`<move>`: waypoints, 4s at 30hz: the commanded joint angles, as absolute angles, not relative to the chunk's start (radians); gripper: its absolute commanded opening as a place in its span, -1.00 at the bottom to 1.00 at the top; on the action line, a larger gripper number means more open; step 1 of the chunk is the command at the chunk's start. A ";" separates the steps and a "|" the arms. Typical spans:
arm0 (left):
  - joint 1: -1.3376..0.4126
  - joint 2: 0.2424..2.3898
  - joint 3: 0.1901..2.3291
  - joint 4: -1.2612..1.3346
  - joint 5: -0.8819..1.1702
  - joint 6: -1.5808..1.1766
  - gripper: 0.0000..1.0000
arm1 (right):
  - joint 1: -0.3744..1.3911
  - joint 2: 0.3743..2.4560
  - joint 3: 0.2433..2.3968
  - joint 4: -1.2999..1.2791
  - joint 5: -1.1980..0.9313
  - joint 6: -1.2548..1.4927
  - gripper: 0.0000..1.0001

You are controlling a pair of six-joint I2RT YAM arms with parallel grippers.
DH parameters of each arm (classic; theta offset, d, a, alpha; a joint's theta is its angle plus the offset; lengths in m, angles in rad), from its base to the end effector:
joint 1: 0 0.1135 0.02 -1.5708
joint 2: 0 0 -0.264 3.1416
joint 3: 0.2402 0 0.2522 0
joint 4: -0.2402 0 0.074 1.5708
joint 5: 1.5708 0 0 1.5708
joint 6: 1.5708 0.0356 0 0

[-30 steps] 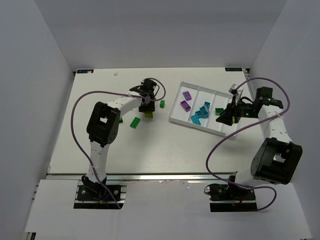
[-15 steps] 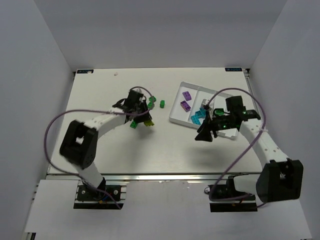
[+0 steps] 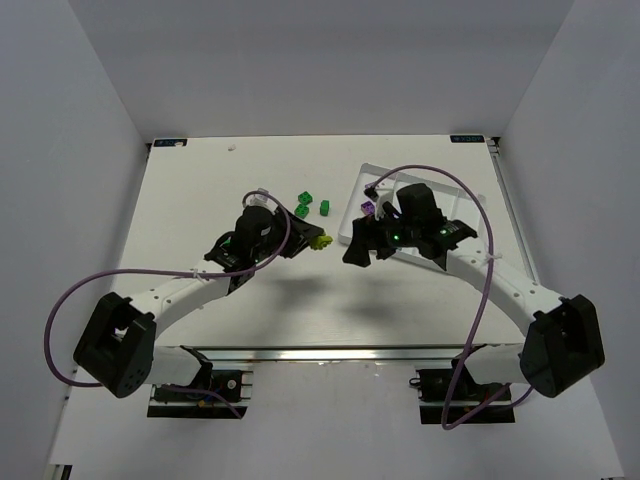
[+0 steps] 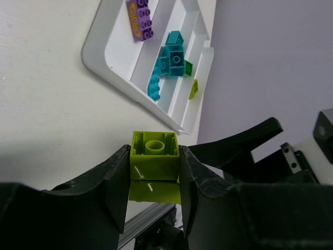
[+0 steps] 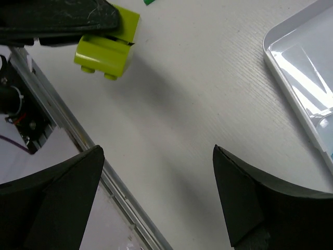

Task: Sort the legos into containers by color

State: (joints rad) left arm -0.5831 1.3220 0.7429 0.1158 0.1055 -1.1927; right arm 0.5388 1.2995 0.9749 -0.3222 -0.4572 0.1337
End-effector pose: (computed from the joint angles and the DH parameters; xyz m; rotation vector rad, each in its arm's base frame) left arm 0.2406 -0.1632 0.2366 -0.6074 2.1765 -1.1585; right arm 0.2366 0.1598 0.2827 -0.7130 2.1670 0.8700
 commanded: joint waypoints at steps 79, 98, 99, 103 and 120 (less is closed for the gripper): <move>-0.799 1.772 1.188 0.276 0.320 -0.914 -0.79 | -0.222 1.569 1.164 -0.567 -0.284 -0.465 0.41; -0.982 2.433 1.914 0.269 0.422 -0.853 -0.57 | -0.545 1.457 1.390 -1.087 -0.986 -0.893 -0.52; -0.986 2.445 1.943 0.267 0.410 -0.845 -0.55 | -0.554 1.454 1.382 -1.092 -0.994 -0.899 -0.48; -1.006 2.486 1.992 0.246 0.315 -0.792 -0.46 | -0.568 1.443 1.370 -1.115 -1.018 -0.925 -0.40; -1.020 2.615 2.224 0.051 0.147 -0.735 0.24 | -0.597 1.419 1.325 -1.215 -1.084 -1.012 -0.10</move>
State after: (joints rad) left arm -1.0142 2.6431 2.1849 0.0837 0.1654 -0.7540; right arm -0.5922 1.4464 1.3258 -1.1805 -1.0363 -0.9749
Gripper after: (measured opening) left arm 0.615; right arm 0.438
